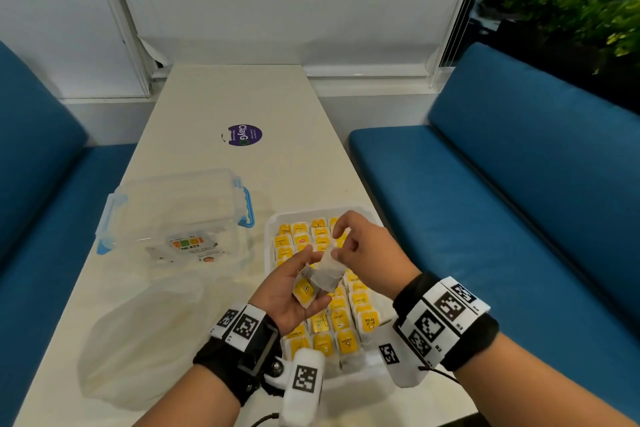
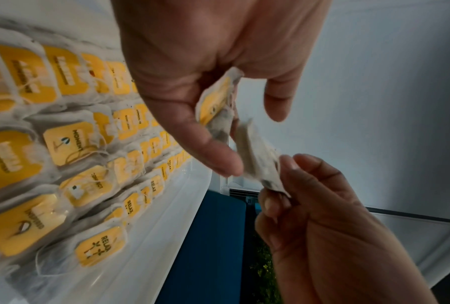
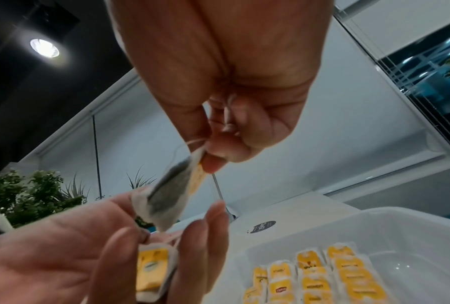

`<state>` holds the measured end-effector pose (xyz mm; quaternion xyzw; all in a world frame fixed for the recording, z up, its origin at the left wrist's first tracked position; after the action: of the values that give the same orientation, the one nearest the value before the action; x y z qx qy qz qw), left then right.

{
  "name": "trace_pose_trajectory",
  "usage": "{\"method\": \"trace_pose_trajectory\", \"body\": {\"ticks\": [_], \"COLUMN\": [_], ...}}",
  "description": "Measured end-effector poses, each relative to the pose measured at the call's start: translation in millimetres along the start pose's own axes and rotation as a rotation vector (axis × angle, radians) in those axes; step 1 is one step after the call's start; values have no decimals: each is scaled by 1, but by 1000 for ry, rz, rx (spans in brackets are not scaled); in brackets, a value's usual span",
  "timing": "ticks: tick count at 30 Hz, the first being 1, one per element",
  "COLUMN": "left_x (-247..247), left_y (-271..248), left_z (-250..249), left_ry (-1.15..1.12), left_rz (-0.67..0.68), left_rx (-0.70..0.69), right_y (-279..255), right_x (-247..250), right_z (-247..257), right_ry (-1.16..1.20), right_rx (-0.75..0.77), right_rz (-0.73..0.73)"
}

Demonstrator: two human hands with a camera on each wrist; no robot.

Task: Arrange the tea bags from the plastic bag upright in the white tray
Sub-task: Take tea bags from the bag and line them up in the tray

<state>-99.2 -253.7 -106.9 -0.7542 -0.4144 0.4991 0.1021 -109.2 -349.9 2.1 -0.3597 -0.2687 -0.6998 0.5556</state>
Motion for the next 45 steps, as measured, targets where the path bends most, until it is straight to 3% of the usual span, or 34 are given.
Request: {"method": "trace_pose_trajectory", "body": {"ticks": [2, 7, 11, 15, 21, 26, 37, 41, 45], "left_x": [0, -3, 5, 17, 22, 22, 28, 27, 27], "left_y": [0, 5, 8, 11, 12, 11, 8, 9, 9], "left_z": [-4, -6, -3, -3, -4, 0, 4, 6, 10], "left_ry": [27, 86, 80, -2, -20, -11, -28, -29, -15], "left_rz": [-9, 16, -58, -122, -123, -124, -99, -77, -55], "left_rx": [-49, -79, -50, -30, -35, -18, -8, 3, 17], "right_y": [1, -2, -2, -2, -10, -12, -47, -45, -31], "right_x": [4, -2, 6, 9, -12, -27, -100, -116, -121], "right_z": [2, 5, 10, -8, -33, -49, -67, -74, -77], "right_ry": [-21, 26, -176, -400, -354, -497, -1030, -1103, -1111], "right_rx": [-5, -63, 17, -34, -137, -154, 159, 173, 134], "right_rz": [11, 234, 233, 214, 399, 528, 985, 1019, 943]}}
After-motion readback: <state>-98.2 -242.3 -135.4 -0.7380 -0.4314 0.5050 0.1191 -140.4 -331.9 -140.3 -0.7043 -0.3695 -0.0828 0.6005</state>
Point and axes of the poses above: each hand's wrist, its own y-axis towards the middle knuckle, its own x-axis out of the back of the hand, z = x × y, the point moved 10 cm from there along y, towards the middle knuckle, and after that the axes turned 9 degrees about -y, right-handed, at the moved point
